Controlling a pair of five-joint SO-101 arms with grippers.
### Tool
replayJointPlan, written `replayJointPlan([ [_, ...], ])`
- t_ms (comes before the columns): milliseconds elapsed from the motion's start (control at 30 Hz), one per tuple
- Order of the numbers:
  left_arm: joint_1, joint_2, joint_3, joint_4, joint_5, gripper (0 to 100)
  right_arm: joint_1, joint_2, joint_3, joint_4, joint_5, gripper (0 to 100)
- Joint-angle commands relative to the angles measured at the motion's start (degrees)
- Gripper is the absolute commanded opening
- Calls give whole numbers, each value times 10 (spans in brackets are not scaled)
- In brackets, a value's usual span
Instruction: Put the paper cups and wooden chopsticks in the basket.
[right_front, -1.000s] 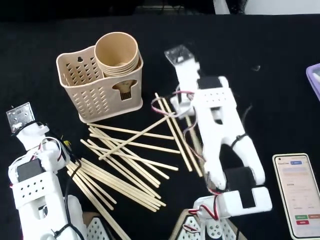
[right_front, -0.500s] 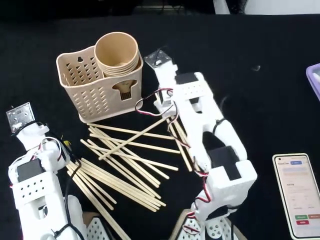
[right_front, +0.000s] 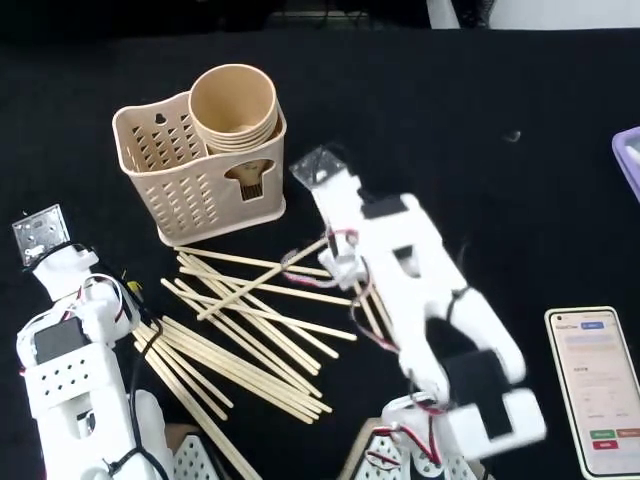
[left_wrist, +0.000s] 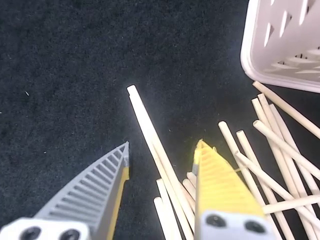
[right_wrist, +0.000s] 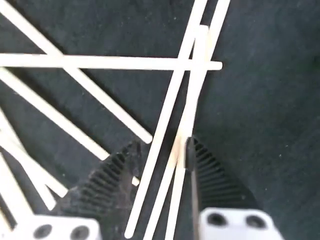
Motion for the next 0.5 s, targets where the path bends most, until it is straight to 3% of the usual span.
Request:
replayJointPlan([
  [0, -6, -6, -7, -3, 3, 216, 14, -64, 51, -71, 24, 230],
  [233, -6, -6, -10, 27, 3, 216, 14, 22, 27, -126, 24, 208],
  [467, -5, -6, -7, 29, 3, 216, 53, 126, -90, -69, 51, 176],
])
